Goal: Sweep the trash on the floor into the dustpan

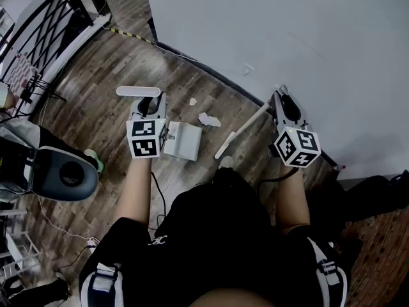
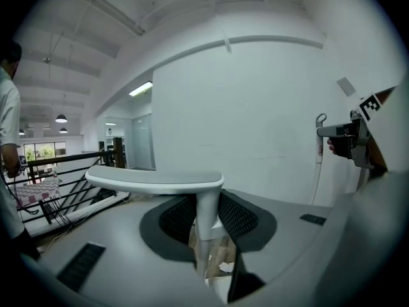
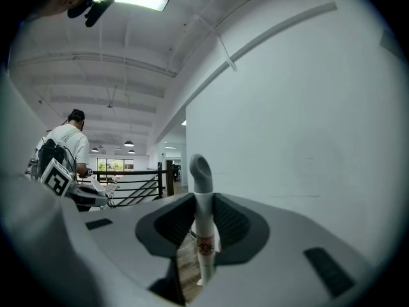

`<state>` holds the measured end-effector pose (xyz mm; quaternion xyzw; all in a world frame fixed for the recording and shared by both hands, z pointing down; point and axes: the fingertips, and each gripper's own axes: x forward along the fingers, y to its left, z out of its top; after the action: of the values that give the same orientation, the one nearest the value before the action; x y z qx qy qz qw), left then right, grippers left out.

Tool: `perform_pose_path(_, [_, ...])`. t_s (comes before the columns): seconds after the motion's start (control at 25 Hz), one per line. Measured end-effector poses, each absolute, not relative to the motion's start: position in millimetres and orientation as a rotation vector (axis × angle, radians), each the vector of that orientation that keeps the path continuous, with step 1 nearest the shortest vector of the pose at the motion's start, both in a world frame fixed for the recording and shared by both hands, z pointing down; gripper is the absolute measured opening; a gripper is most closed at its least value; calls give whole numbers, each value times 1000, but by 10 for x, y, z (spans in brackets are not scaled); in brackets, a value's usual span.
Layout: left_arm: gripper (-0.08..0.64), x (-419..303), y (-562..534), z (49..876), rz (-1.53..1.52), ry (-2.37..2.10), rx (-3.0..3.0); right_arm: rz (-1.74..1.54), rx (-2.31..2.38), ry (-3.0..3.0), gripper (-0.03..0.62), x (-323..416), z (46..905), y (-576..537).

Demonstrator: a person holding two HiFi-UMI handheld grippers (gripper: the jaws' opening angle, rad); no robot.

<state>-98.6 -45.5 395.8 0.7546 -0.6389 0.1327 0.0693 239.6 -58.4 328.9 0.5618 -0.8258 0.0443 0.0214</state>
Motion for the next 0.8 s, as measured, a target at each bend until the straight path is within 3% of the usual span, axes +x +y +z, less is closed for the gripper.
perform_pose_path(0.8, [109,-1556,-1767,4430,480,-2063,1930,266,1344,-2717,100,2216,4160,-1943])
